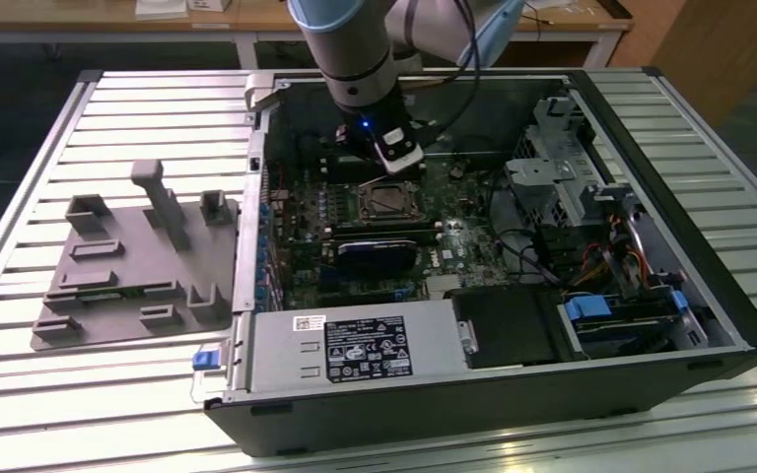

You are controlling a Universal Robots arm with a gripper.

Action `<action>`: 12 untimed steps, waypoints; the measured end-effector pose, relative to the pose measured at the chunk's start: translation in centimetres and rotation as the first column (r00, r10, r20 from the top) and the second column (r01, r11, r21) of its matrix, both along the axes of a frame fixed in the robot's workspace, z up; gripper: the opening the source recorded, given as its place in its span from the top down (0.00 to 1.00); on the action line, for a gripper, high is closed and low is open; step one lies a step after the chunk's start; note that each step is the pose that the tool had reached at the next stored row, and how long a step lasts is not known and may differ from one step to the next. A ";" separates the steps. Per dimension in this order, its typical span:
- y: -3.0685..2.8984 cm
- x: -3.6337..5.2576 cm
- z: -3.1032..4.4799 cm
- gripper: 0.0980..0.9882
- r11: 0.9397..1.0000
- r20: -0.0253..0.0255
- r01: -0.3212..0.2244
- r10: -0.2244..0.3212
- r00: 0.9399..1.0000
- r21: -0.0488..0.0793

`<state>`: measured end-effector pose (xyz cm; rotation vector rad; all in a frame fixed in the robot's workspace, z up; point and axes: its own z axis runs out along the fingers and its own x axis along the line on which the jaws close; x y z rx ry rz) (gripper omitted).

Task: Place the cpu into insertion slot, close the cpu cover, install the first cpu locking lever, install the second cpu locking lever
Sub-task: 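Install the first cpu locking lever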

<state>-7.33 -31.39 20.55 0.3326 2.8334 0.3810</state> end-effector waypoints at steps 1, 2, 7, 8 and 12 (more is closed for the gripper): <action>0.05 -0.02 -0.02 1.00 1.000 0.000 0.005 -0.005 1.000 0.000; 0.08 -0.06 -0.04 1.00 1.000 0.000 0.009 -0.009 1.000 0.000; 0.14 -0.41 -0.17 1.00 0.999 0.000 0.041 -0.041 0.999 0.000; 0.15 -0.44 -0.20 1.00 0.999 0.000 0.049 -0.049 0.999 0.000; 0.23 -0.46 -0.36 1.00 0.996 0.000 0.092 -0.092 0.996 0.000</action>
